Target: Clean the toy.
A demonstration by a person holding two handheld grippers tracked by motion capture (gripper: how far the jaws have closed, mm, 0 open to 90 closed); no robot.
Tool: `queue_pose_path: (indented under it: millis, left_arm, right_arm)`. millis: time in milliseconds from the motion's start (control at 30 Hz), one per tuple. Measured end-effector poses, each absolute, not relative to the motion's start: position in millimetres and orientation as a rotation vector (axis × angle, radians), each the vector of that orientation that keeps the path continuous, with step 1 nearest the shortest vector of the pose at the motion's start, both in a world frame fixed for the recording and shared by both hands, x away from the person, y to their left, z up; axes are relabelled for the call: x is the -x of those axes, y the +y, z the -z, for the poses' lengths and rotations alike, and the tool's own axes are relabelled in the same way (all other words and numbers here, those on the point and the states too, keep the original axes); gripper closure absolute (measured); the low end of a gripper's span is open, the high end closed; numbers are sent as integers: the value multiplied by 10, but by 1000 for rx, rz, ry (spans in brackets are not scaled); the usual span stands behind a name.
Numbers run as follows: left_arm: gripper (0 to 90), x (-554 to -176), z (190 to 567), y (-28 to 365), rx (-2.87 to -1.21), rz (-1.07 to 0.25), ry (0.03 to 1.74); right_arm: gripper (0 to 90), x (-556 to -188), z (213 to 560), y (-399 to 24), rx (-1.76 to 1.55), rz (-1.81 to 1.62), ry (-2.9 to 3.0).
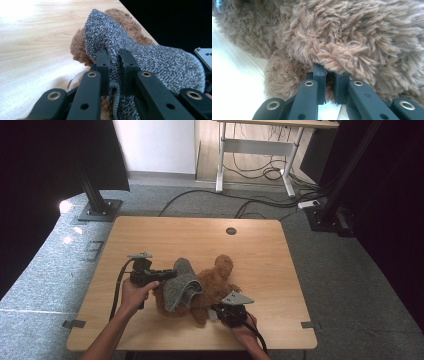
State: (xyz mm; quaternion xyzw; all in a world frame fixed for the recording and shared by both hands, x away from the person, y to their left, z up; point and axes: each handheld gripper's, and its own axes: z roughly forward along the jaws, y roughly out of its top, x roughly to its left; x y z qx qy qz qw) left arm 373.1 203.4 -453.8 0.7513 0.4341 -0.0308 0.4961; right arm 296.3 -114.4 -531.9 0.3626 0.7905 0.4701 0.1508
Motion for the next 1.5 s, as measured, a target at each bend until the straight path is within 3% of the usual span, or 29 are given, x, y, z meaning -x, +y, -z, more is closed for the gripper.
queue_pose_path:
  millis: [100,333,533,667,733,1067,1300,1500]
  left_arm:
    - [802,-3693,4611,1980,-1815,66,1045]
    - [808,-3603,4668,1922,-1836,-5,1019]
    - [809,-3558,4743,1866,-1860,-49,1009]
    - [808,-3588,4807,1879,-1844,-27,1022]
    - [807,-3605,4802,1891,-1844,-23,1026]
    - [806,-3655,4805,1851,-1848,2,1021]
    - [803,-3680,4749,1961,-1785,42,1032]
    - [802,-3560,4542,1952,-1742,116,950]
  right_arm:
    - [780,-2954,5317,-1159,-1048,-1364,2260]
    - [539,-2912,5214,-1263,-1102,-1444,2213]
    - [462,-2913,4990,-1410,-1093,-1504,2146]
    - [341,-3075,4844,-1438,-1080,-1467,2178]
    - [334,-3157,4821,-1417,-1074,-1430,2233]
    - [358,-3180,4987,-1226,-1040,-1271,2297]
    - [678,-3321,5046,-1080,-1016,-1171,2305]
    - [752,-3376,5088,-996,-1046,-1207,2230]
